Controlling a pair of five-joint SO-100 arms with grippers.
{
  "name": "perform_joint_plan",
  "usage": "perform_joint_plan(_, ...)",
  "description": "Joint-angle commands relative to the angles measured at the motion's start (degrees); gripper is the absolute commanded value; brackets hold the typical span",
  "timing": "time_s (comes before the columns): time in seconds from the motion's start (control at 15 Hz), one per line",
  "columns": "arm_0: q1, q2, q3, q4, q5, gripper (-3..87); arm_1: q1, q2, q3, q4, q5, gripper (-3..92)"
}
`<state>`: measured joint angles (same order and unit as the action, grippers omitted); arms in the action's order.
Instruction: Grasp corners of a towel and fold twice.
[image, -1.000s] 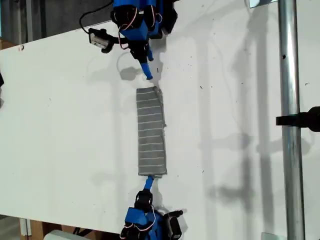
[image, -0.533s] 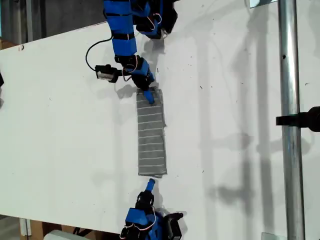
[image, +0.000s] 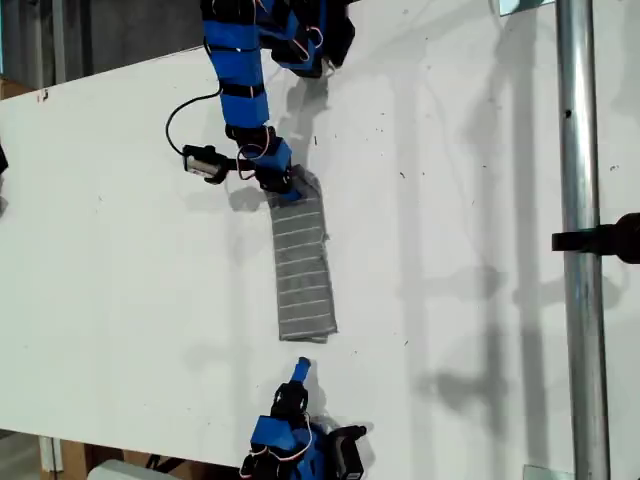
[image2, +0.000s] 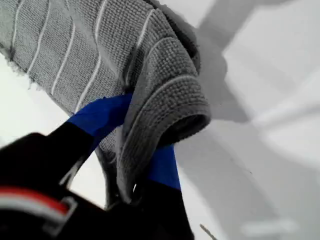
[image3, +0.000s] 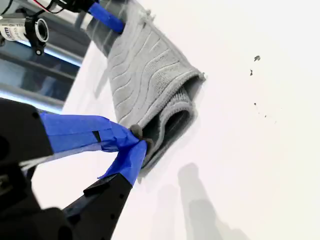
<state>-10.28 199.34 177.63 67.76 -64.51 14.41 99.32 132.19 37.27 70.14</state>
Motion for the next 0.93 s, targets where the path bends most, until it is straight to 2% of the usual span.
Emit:
perform_joint_plan(0.0,-1.1,0.2,0.4,0.3,0.0,-2.3,-1.5,18.8,-1.7,21.6,-1.0,-0.2)
perform_joint_plan(0.13,-1.2,0.2,0.4,0.2,0.1,-2.3,-5.4,38.1,0.2,44.5,4.3,-0.2)
perform_joint_plan(0.27,-1.4,0.2,0.4,0.2,0.2,-2.2,-11.7,51.7,5.3,57.4,14.0,-0.2)
perform_joint_plan(0.33,-1.4,0.2,0.4,0.1,0.2,-2.2,-13.6,53.2,8.5,55.7,16.3,-0.2)
perform_joint_plan(0.4,-1.5,0.2,0.4,0.1,0.1,-2.1,-13.9,50.5,8.1,50.3,15.2,-0.2)
perform_joint_plan(0.53,-1.4,0.2,0.4,0.2,0.0,-1.9,-12.3,42.9,1.7,32.0,6.0,-0.2)
perform_joint_plan(0.6,-1.4,0.2,0.4,0.3,0.0,-1.8,-11.3,35.5,-4.0,26.5,2.3,-0.2)
perform_joint_plan(0.87,-1.6,0.2,0.4,0.3,-0.1,-1.5,-11.6,2.2,-26.9,13.2,-2.9,-0.2)
